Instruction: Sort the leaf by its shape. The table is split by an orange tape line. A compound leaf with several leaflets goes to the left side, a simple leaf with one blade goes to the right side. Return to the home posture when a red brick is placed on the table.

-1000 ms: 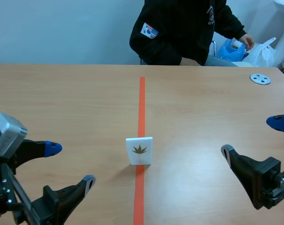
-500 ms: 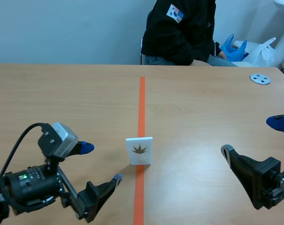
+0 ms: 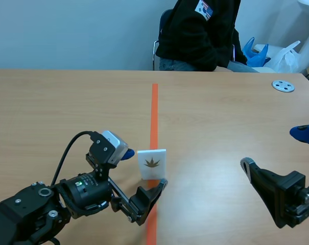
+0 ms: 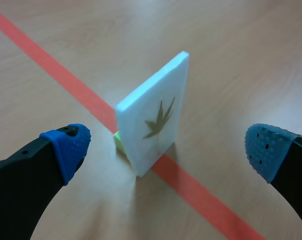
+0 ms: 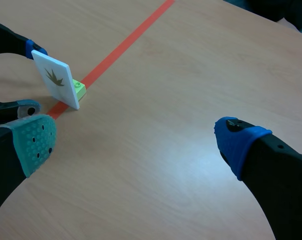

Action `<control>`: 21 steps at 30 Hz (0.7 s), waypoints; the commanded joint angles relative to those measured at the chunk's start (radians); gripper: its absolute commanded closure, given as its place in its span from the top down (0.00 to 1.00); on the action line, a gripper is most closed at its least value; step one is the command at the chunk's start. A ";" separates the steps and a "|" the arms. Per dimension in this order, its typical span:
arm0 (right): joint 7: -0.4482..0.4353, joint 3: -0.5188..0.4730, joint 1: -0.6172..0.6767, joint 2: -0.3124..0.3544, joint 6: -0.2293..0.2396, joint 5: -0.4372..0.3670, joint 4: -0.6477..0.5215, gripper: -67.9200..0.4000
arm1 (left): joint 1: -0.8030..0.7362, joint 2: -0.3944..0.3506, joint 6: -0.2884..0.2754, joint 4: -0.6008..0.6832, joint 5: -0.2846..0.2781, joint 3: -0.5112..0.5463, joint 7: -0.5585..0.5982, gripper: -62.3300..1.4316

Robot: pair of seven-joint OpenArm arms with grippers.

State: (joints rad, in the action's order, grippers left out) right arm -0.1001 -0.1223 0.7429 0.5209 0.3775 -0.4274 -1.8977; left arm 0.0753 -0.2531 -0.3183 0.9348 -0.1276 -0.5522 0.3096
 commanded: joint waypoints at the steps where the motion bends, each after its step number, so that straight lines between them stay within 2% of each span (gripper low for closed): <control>1: -0.011 -0.001 -0.011 0.000 -0.004 -0.006 -0.019 1.00 | 0.018 0.014 -0.002 0.011 -0.004 -0.006 0.016 1.00; 4: -0.011 -0.001 -0.011 0.000 -0.004 -0.006 -0.019 1.00 | 0.035 0.031 0.018 -0.009 0.021 -0.021 0.023 1.00; 8: -0.011 -0.001 -0.011 0.000 -0.004 -0.006 -0.019 1.00 | 0.051 0.040 0.032 -0.028 0.021 -0.039 0.024 1.00; 13: -0.011 -0.001 -0.011 0.000 -0.004 -0.006 -0.019 1.00 | 0.061 0.042 0.089 -0.055 0.020 -0.059 0.028 0.69; 21: -0.011 -0.001 -0.012 0.000 -0.004 -0.006 -0.019 1.00 | 0.082 0.065 0.123 -0.101 0.017 -0.065 0.051 0.39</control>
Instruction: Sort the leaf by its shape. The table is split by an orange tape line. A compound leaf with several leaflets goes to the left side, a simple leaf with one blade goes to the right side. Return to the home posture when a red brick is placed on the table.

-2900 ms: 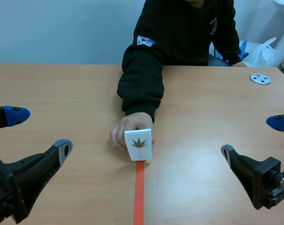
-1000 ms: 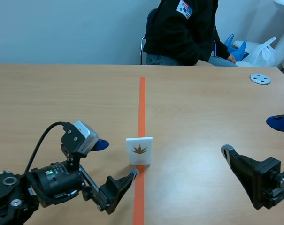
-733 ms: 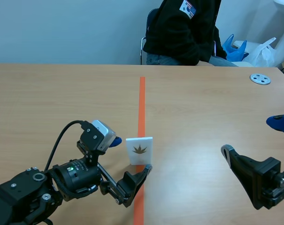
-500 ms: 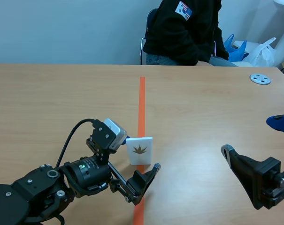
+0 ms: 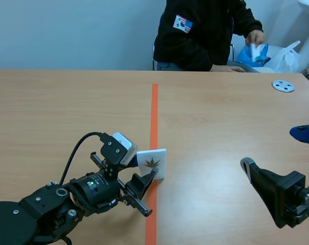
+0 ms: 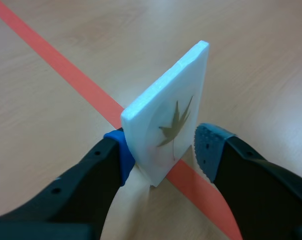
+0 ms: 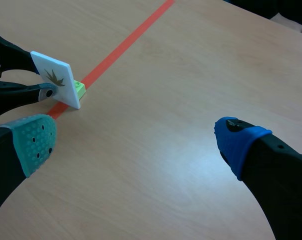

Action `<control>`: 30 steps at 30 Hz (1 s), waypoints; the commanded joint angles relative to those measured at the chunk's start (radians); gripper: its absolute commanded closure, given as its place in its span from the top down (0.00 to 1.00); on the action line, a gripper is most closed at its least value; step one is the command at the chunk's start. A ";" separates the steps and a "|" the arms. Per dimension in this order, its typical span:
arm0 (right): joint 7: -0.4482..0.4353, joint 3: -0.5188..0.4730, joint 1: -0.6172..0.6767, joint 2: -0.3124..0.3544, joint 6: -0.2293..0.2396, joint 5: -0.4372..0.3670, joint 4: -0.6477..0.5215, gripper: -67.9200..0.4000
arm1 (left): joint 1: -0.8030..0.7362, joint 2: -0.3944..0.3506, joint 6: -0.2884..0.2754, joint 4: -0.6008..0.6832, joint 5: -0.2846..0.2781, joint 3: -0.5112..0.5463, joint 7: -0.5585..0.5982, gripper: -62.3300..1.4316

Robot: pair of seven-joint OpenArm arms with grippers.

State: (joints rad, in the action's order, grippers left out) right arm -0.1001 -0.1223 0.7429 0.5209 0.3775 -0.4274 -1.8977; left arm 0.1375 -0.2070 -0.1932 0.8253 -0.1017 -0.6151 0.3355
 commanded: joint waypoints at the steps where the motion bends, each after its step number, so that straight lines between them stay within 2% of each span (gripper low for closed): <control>1: -0.011 -0.001 -0.012 0.000 -0.004 -0.006 -0.019 1.00 | 0.024 0.025 -0.001 0.000 -0.009 -0.002 0.027 0.36; 10: -0.011 -0.001 -0.012 0.000 -0.004 -0.006 -0.019 1.00 | 0.043 0.057 0.005 -0.033 -0.009 -0.002 0.036 0.11; 16: -0.011 -0.001 -0.011 0.000 -0.004 -0.006 -0.019 1.00 | 0.037 0.045 -0.005 0.001 -0.010 -0.002 0.032 0.08; 22: -0.011 -0.001 -0.011 0.000 -0.004 -0.006 -0.019 1.00 | -0.030 -0.026 -0.011 0.237 -0.018 0.003 -0.042 0.08; 27: -0.011 -0.001 -0.011 0.000 -0.004 -0.006 -0.019 1.00 | -0.123 -0.099 -0.011 0.444 -0.018 0.055 -0.113 0.08; 30: -0.011 -0.001 -0.011 0.000 -0.004 -0.006 -0.019 1.00 | -0.182 -0.141 -0.011 0.542 -0.058 0.105 -0.141 0.08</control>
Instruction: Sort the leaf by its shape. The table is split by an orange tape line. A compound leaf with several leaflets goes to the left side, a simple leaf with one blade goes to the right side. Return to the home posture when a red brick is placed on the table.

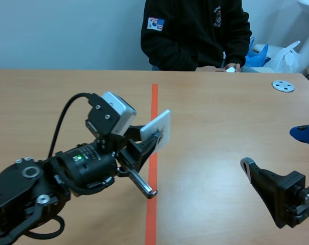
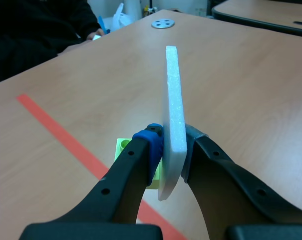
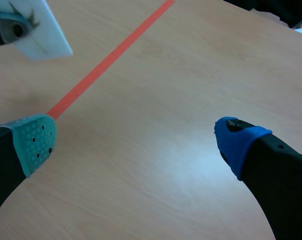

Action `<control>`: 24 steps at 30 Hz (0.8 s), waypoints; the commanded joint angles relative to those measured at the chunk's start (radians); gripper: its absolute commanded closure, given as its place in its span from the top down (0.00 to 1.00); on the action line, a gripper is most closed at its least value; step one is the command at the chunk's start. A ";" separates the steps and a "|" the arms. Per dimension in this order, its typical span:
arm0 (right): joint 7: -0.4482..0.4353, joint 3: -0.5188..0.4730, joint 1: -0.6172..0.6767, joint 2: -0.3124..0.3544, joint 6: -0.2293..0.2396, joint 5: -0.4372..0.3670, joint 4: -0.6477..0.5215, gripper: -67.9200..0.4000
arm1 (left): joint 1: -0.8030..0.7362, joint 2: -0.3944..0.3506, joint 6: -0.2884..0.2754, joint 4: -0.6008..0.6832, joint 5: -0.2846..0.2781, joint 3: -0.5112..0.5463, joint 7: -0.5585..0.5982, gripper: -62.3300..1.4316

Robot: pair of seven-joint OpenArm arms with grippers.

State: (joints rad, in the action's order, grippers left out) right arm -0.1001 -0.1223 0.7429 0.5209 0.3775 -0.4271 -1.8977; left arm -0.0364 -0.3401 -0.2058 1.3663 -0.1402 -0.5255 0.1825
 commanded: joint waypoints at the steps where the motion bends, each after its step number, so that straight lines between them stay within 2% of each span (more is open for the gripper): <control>1: -0.011 -0.001 -0.011 0.000 -0.004 -0.007 -0.019 1.00 | -0.027 -0.019 0.002 0.031 -0.038 0.034 0.000 0.08; 5: -0.011 -0.001 -0.011 0.000 -0.004 -0.007 -0.019 1.00 | -0.090 -0.049 0.002 0.116 -0.097 0.121 -0.029 0.09; 7: -0.011 -0.001 -0.011 0.000 -0.004 -0.007 -0.019 1.00 | -0.102 -0.057 0.006 0.126 -0.157 0.166 -0.052 0.09; 9: -0.011 -0.001 -0.011 0.000 -0.004 -0.007 -0.019 1.00 | -0.102 -0.060 0.024 0.121 -0.217 0.209 -0.088 0.09; 12: -0.011 -0.001 -0.011 0.000 -0.004 -0.007 -0.019 1.00 | -0.101 -0.062 0.060 0.111 -0.262 0.276 -0.105 0.09; 16: -0.011 -0.001 -0.011 0.000 -0.004 -0.007 -0.019 1.00 | -0.089 -0.063 0.114 0.065 -0.295 0.342 -0.104 0.09; 24: -0.011 -0.001 -0.011 0.000 -0.004 -0.007 -0.019 1.00 | 0.023 -0.060 0.131 -0.193 -0.295 0.372 -0.024 0.09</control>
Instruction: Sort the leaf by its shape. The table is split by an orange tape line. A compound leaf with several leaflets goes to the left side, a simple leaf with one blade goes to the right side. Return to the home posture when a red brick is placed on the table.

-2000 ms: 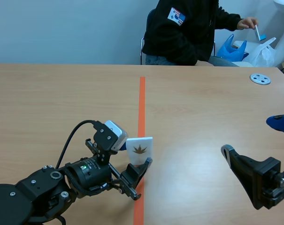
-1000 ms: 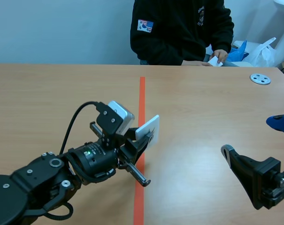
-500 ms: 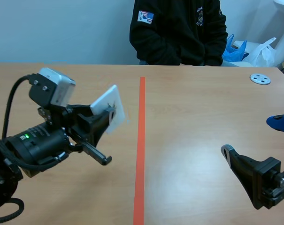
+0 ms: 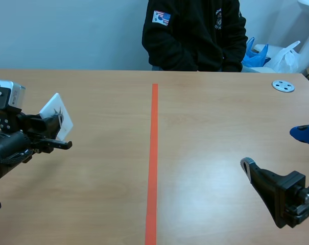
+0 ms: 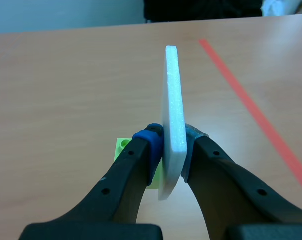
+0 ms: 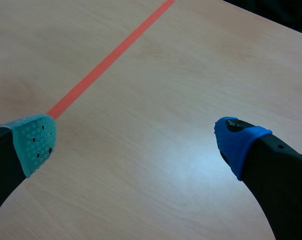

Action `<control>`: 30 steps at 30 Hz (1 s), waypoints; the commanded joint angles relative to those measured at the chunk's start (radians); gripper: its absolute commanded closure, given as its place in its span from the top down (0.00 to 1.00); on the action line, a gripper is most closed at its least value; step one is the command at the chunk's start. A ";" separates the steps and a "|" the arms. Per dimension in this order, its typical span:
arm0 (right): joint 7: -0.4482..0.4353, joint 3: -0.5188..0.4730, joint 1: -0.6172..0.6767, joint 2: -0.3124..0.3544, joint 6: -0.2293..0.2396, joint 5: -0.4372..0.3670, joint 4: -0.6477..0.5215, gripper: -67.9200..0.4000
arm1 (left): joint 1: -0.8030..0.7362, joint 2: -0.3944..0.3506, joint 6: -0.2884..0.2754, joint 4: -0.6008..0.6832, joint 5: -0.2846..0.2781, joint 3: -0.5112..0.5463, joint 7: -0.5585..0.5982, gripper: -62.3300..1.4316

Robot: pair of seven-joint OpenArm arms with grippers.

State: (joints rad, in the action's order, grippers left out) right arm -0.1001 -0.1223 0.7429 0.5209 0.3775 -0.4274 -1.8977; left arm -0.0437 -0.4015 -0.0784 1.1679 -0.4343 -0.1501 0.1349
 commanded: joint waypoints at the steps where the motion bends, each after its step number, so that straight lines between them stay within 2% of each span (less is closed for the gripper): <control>1: -0.011 -0.001 -0.011 0.000 -0.004 -0.006 -0.019 1.00 | 0.049 0.002 0.003 -0.031 -0.001 -0.004 0.035 0.09; 14: -0.011 -0.001 -0.011 0.000 -0.004 -0.006 -0.019 1.00 | 0.281 0.002 0.005 -0.469 -0.001 -0.004 0.162 0.09; 24: -0.011 -0.001 -0.011 0.000 -0.004 -0.006 -0.019 1.00 | 0.299 0.002 0.005 -0.568 -0.001 -0.004 0.199 0.09; 30: -0.011 -0.001 -0.011 0.000 -0.004 -0.006 -0.019 1.00 | 0.299 0.002 0.005 -0.568 -0.001 -0.004 0.197 0.29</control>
State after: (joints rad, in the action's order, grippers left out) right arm -0.1001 -0.1223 0.7429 0.5209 0.3775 -0.4274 -1.8977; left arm 0.2440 -0.3981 -0.0746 0.5793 -0.4316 -0.1547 0.3168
